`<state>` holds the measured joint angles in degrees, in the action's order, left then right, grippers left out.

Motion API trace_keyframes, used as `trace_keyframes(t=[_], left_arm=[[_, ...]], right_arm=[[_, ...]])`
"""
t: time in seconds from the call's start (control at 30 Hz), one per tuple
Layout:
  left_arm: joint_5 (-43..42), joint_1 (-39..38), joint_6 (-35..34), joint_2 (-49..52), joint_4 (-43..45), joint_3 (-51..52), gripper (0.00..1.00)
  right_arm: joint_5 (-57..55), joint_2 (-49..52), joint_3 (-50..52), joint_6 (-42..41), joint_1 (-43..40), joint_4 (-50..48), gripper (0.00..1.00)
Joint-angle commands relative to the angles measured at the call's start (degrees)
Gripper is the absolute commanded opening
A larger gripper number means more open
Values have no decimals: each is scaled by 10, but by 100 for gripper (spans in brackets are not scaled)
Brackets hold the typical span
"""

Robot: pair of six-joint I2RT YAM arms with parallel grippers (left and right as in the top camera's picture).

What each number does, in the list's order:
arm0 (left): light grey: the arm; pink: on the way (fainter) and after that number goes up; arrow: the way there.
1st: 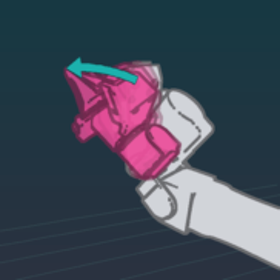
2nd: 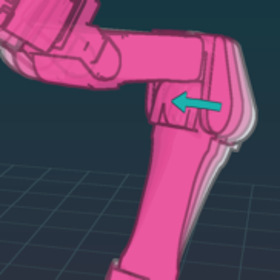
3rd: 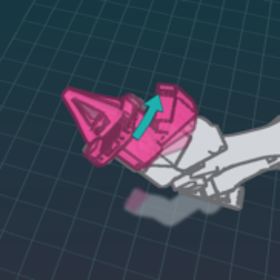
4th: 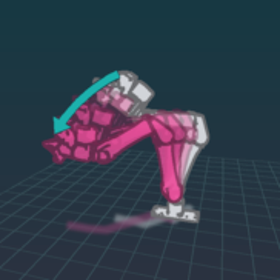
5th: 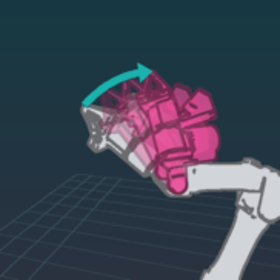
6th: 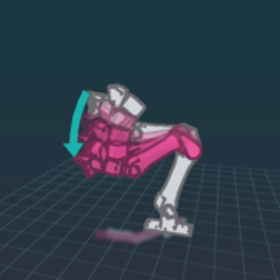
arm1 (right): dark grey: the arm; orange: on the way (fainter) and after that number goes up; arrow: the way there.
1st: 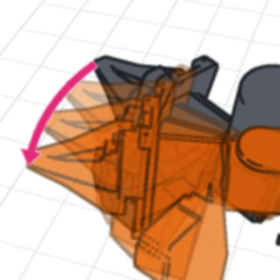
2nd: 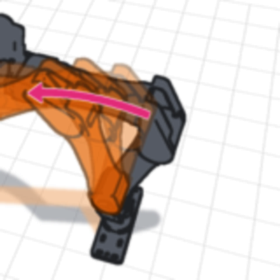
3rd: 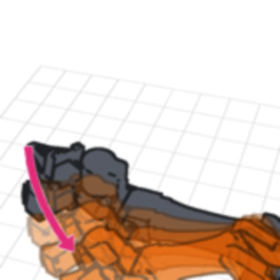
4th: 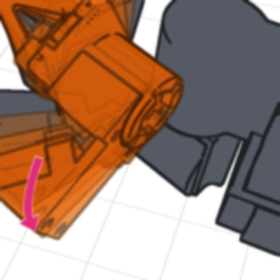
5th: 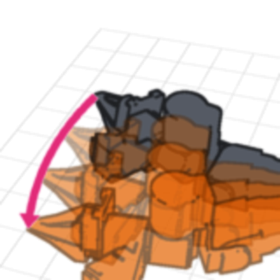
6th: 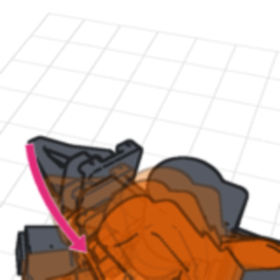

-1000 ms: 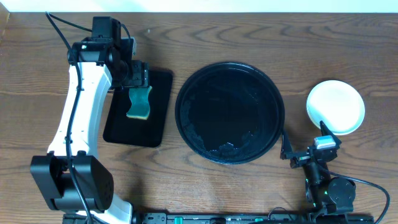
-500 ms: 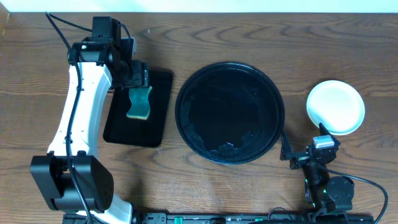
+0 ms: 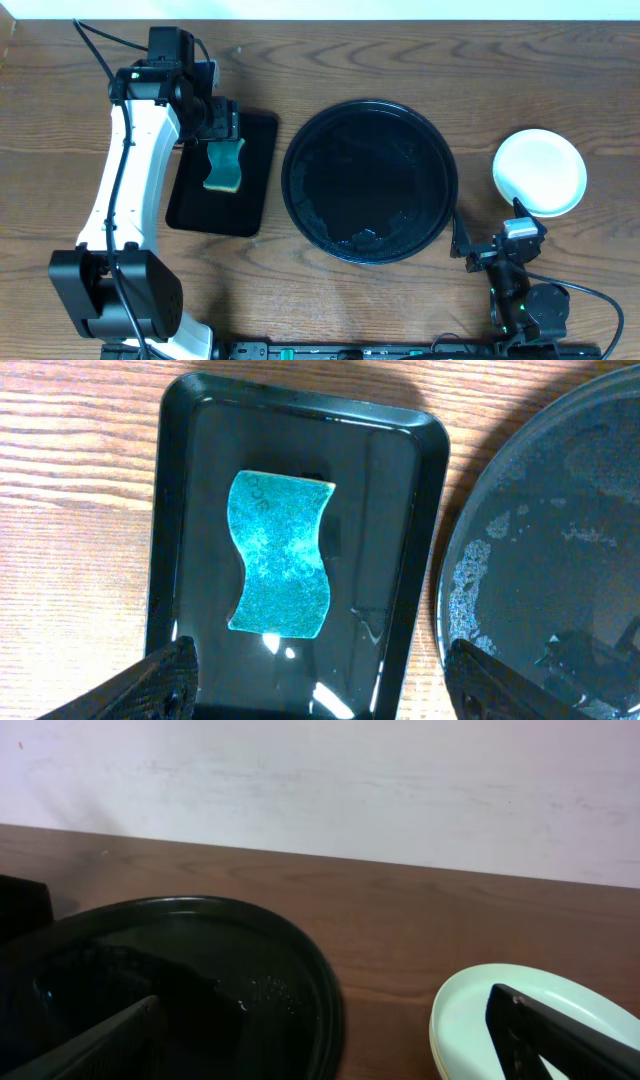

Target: Clean dirty plates on tray and stack at the side

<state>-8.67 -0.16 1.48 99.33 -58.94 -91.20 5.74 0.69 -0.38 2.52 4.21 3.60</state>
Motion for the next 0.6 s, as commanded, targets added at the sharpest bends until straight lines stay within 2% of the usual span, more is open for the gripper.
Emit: trace_keyframes(t=[0.0,0.17,0.3,0.57], left_arm=[[7,0,-2,3,-11,-5,79],[7,1,5,-23,3,-2,79],[-6,-2,16,-88,91,42,79],[-12,-5,29,-333,277,261,79]], right_arm=[[-3,-3,1,-8,4,3,99],[-3,-3,1,-8,4,3,99],[-3,-3,1,-8,4,3,99],[-3,-3,1,-8,4,3,99]])
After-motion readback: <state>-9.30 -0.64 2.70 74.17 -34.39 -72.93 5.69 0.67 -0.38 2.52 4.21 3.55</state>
